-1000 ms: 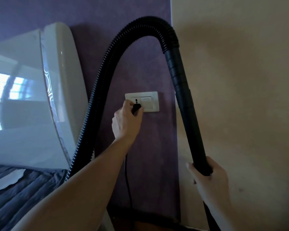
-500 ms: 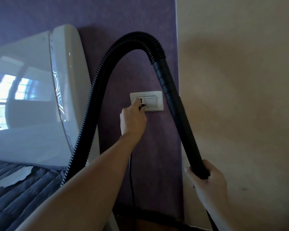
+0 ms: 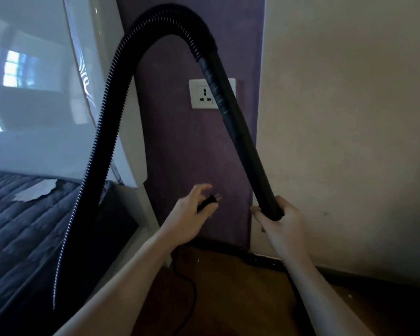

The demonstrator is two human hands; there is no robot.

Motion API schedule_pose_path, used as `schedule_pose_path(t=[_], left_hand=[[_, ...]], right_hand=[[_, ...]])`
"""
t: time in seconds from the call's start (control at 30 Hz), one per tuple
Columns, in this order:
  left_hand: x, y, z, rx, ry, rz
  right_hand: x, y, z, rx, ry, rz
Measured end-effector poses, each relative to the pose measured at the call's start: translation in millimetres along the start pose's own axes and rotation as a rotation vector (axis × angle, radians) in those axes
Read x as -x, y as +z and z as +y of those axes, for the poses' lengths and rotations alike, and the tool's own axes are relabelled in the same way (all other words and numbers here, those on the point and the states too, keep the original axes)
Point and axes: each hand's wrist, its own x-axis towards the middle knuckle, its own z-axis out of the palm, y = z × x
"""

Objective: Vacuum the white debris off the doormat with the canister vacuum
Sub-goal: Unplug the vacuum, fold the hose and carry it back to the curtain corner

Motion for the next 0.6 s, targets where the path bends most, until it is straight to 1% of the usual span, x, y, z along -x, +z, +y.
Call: schedule_pose_path(t=[0.07, 0.13, 0.2, 0.33, 0.4, 0.53, 0.6], left_hand=[[20.1, 9.8, -15.2, 0.0, -0.044, -0.159], [42.1, 22.5, -32.2, 0.041, -0.091, -0.278], [64.4, 36.7, -51.6, 0.048, -0.153, -0.358], [102.9, 63.4, -95.5, -0.04, -0.235, -0.483], [119.5, 73.9, -114.1, -0.073, -0.271, -0.513], [146.5, 86.3, -138.8, -0.041, -0.363, -0.57], [155.8, 91.3, -144.9, -0.05, -0.378, -0.59]], right_hand=[[9.0, 2.1, 2.2, -0.014, -0.021, 0.032], [19.5, 6.9, 5.2, -0.007, -0.061, 0.046], [30.2, 11.9, 8.2, 0.013, -0.09, 0.023], [49.8, 19.3, 6.8, -0.001, -0.128, -0.026], [56.4, 20.8, 7.4, -0.01, -0.104, -0.094], [64.5, 20.6, 12.5, -0.005, -0.021, -0.321], [65.1, 20.6, 16.8, -0.014, -0.039, -0.353]])
